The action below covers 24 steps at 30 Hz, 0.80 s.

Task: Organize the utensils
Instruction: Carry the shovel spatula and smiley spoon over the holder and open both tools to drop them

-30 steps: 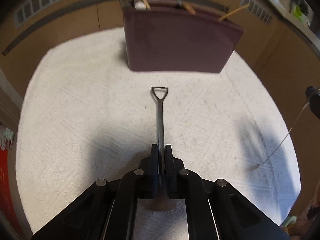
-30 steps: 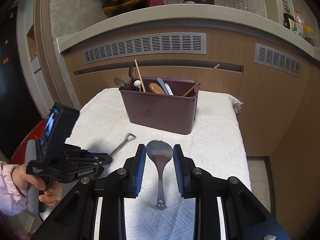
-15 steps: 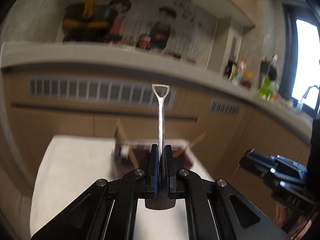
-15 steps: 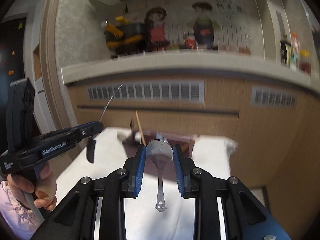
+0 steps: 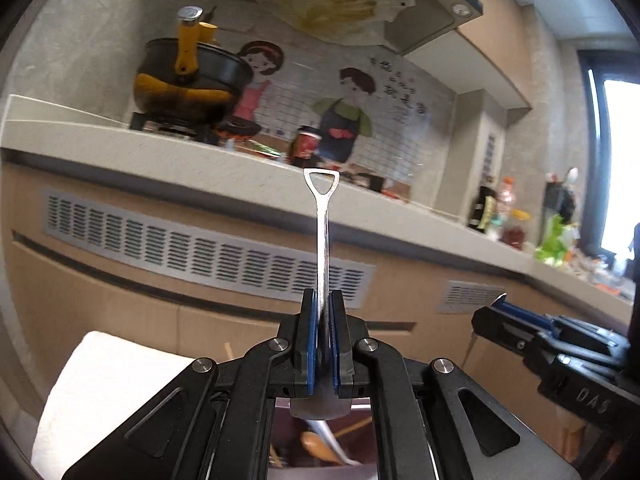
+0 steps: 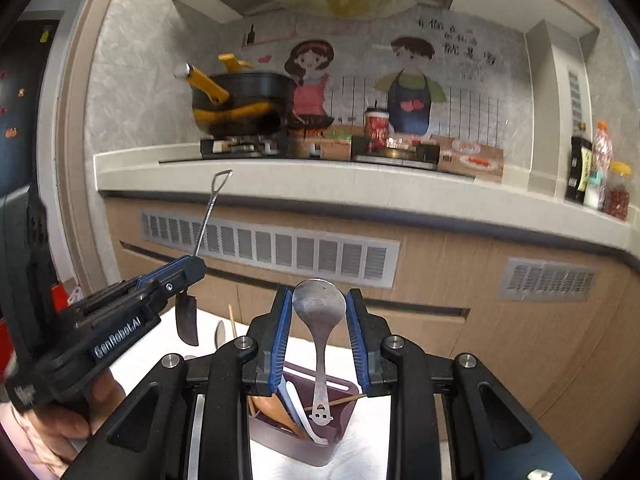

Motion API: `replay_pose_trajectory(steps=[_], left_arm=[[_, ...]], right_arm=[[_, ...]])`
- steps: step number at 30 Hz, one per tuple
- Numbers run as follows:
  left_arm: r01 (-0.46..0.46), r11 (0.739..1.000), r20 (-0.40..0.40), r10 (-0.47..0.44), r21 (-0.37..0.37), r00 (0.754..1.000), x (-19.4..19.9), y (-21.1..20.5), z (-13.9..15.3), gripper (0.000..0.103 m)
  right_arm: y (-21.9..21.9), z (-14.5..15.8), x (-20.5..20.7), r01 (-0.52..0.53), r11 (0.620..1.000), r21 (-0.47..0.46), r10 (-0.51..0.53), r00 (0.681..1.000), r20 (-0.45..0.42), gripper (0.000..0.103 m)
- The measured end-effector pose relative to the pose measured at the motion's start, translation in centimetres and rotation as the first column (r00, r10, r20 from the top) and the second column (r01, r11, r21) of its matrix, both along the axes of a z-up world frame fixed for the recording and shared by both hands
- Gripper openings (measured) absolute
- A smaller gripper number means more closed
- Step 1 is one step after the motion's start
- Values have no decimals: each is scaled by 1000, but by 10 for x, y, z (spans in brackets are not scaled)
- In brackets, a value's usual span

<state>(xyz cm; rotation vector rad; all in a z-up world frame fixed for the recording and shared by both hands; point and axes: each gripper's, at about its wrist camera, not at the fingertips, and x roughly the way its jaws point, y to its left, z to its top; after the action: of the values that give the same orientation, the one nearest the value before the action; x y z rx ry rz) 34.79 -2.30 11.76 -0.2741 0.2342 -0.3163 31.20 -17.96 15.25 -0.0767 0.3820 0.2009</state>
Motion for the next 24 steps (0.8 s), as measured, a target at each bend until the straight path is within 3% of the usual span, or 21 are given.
replay_pose_trajectory(steps=[5, 13, 17, 18, 20, 24], left_arm=[[-71, 997, 0, 71, 39, 997, 11, -14, -43, 6], [-97, 989, -70, 105, 107, 992, 24, -22, -94, 6], [-71, 990, -133, 88, 125, 987, 23, -23, -110, 12], [-61, 990, -146, 80, 128, 986, 22, -23, -112, 18], [-52, 990, -166, 74, 133, 983, 19, -22, -114, 24], [-31, 990, -208, 59, 135, 976, 7, -17, -111, 29]], right_arm=[[-2, -29, 27, 5, 1000, 4, -4, 998, -61, 25], [-1, -69, 57, -5, 1000, 11, 7, 991, -133, 25], [1, -88, 67, -23, 1000, 15, 26, 978, -209, 27], [0, -93, 68, -28, 999, 20, 32, 974, -226, 27], [-1, -103, 68, -27, 999, 24, 32, 967, -254, 37], [-9, -111, 60, -4, 999, 51, 18, 957, -289, 42]])
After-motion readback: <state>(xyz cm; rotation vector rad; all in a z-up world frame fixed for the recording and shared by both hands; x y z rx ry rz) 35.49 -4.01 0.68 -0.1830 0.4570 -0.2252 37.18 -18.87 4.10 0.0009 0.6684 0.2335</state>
